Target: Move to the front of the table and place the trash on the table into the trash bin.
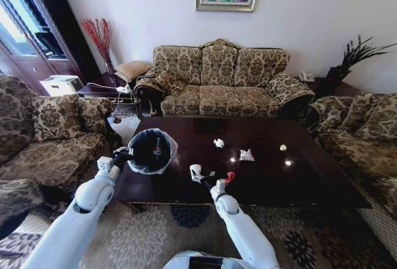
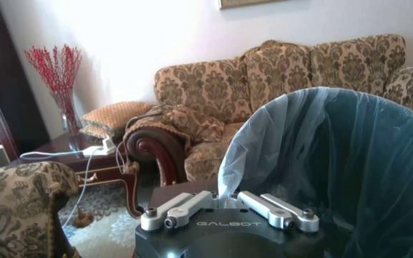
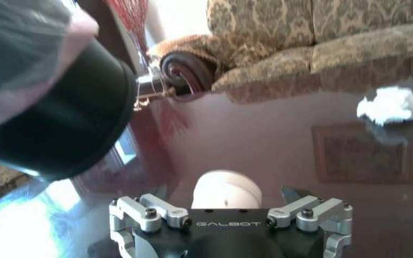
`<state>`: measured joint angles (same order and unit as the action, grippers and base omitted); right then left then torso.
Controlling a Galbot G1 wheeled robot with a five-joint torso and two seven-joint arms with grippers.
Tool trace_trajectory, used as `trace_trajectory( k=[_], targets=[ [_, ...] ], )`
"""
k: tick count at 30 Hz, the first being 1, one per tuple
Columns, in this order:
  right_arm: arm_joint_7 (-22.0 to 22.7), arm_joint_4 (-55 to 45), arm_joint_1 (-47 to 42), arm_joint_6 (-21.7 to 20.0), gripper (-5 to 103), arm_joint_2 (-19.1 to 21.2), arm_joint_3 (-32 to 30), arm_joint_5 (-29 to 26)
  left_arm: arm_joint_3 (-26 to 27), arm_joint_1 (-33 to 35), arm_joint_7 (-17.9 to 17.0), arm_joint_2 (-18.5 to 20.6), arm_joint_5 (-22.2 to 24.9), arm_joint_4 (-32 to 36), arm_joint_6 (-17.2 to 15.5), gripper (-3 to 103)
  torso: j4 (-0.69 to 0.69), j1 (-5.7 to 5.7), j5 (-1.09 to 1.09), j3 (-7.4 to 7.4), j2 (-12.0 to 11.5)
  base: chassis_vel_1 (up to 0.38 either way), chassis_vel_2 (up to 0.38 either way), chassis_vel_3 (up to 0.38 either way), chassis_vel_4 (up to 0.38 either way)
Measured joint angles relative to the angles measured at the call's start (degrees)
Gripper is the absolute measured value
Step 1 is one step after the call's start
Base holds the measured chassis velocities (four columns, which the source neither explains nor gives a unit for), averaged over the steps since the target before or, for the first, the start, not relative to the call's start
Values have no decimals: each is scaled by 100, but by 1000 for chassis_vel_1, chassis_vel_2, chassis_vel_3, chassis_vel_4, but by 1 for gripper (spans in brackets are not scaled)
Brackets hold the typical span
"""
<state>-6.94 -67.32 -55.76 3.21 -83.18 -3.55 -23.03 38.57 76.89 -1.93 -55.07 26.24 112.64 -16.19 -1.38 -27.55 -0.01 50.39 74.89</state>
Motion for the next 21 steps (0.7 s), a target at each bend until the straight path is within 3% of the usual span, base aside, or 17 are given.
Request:
trace_trajectory(
  k=[10,14,17,19,21],
  targets=[
    [30,526,228,-140,103,-78,253,-314,-26,-30,12,2,34,-1,-11,1,0,1,1,0,0,0,0,0,0],
    [30,679,288,-102,84,-125,267,-322,-22,-11,14,23,43,28,-19,1,-1,1,0,-1,0,0,0,0,0],
    [30,695,289,-84,78,-129,261,-321,-18,-6,15,29,44,34,-20,1,-1,1,1,-1,0,0,0,0,0],
    [29,755,300,-30,61,-148,241,-310,-17,4,35,49,49,57,-31,1,0,1,0,-1,0,0,0,0,0],
    [28,788,310,18,55,-155,239,-290,-20,4,57,54,49,78,-39,1,-1,1,1,-1,0,0,0,0,0]
  ],
)
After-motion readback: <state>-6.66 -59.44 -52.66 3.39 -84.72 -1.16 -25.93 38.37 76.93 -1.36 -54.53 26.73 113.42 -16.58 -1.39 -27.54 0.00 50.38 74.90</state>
